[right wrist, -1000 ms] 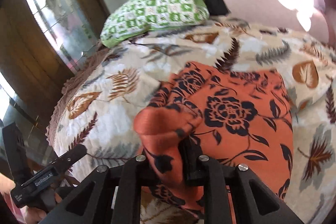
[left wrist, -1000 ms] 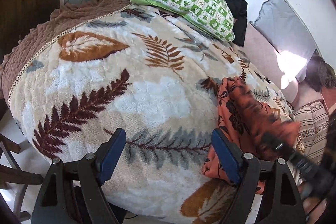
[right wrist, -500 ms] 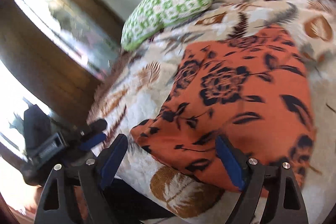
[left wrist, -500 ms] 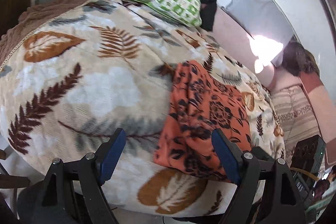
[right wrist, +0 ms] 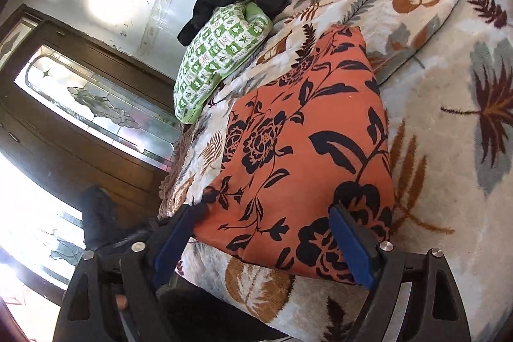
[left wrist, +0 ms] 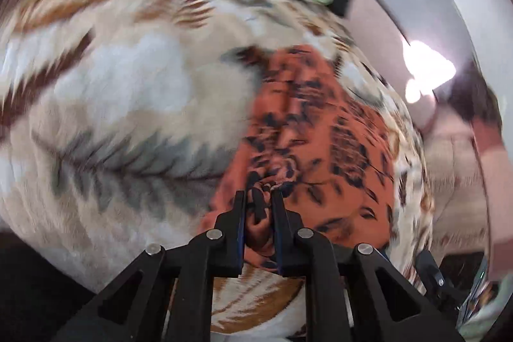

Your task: Fold small clothes

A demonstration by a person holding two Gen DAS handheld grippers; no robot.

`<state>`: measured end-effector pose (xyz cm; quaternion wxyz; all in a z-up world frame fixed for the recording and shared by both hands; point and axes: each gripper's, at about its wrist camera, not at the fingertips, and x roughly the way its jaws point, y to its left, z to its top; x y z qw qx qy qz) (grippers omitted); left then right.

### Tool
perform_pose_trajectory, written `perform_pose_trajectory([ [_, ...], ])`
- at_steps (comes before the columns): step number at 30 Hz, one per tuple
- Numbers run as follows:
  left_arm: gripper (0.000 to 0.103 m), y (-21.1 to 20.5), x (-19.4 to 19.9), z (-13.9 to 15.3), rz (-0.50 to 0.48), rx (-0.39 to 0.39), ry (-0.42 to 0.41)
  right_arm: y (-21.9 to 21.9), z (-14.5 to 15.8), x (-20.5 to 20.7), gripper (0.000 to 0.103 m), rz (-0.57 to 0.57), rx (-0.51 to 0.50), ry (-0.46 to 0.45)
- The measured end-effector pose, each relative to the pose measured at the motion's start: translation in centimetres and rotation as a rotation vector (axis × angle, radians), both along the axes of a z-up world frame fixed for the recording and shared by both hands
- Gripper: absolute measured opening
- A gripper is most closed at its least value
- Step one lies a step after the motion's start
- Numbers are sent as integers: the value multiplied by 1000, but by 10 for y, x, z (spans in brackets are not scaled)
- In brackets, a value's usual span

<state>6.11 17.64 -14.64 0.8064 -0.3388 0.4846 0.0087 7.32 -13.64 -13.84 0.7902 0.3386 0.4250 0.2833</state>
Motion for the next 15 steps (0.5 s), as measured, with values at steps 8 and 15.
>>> perform_pose_trajectory([
  [8,29,-27,-10,26,-61,229,-56,-5,-19,10,88,10,68,62],
  [15,70,-71,22,83,-193,518,-234,-9,-13,9,88,14,104,77],
])
